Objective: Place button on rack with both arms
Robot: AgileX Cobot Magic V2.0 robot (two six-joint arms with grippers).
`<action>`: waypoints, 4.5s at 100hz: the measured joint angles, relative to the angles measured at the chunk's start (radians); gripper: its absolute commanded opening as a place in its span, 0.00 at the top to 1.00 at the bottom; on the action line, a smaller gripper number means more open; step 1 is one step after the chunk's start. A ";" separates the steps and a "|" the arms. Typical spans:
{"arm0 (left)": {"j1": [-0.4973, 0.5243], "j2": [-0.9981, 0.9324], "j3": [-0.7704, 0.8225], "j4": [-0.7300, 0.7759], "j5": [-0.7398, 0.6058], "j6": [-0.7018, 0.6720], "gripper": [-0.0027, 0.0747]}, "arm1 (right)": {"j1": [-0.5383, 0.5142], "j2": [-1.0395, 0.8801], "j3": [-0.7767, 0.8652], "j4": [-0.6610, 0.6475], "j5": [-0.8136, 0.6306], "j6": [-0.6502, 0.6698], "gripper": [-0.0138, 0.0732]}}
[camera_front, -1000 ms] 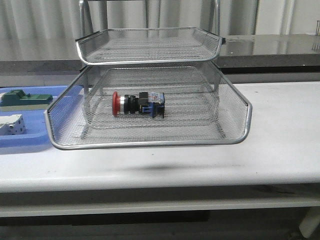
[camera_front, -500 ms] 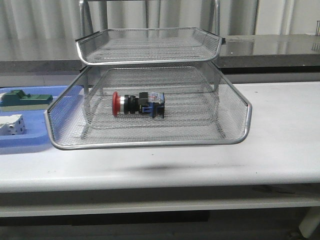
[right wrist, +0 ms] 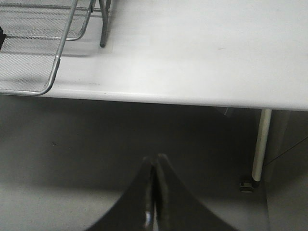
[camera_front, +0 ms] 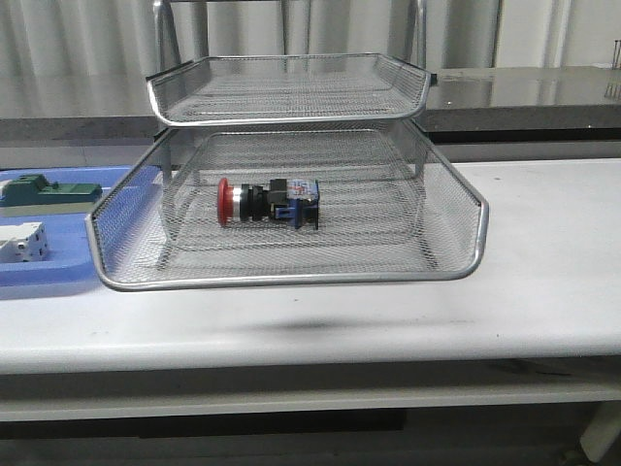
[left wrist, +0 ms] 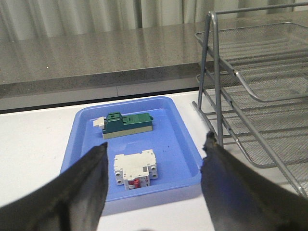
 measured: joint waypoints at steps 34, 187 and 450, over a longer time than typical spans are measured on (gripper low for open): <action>0.000 0.000 0.000 0.000 0.000 0.000 0.99 | 0.000 0.000 0.000 0.000 0.000 0.000 0.92; 0.000 0.000 0.000 0.000 0.000 0.000 0.99 | 0.110 0.755 0.000 0.552 -0.348 -0.273 0.92; 0.000 0.000 0.000 0.000 0.000 -0.001 0.99 | 0.312 1.382 -0.471 0.398 -0.740 -0.277 0.92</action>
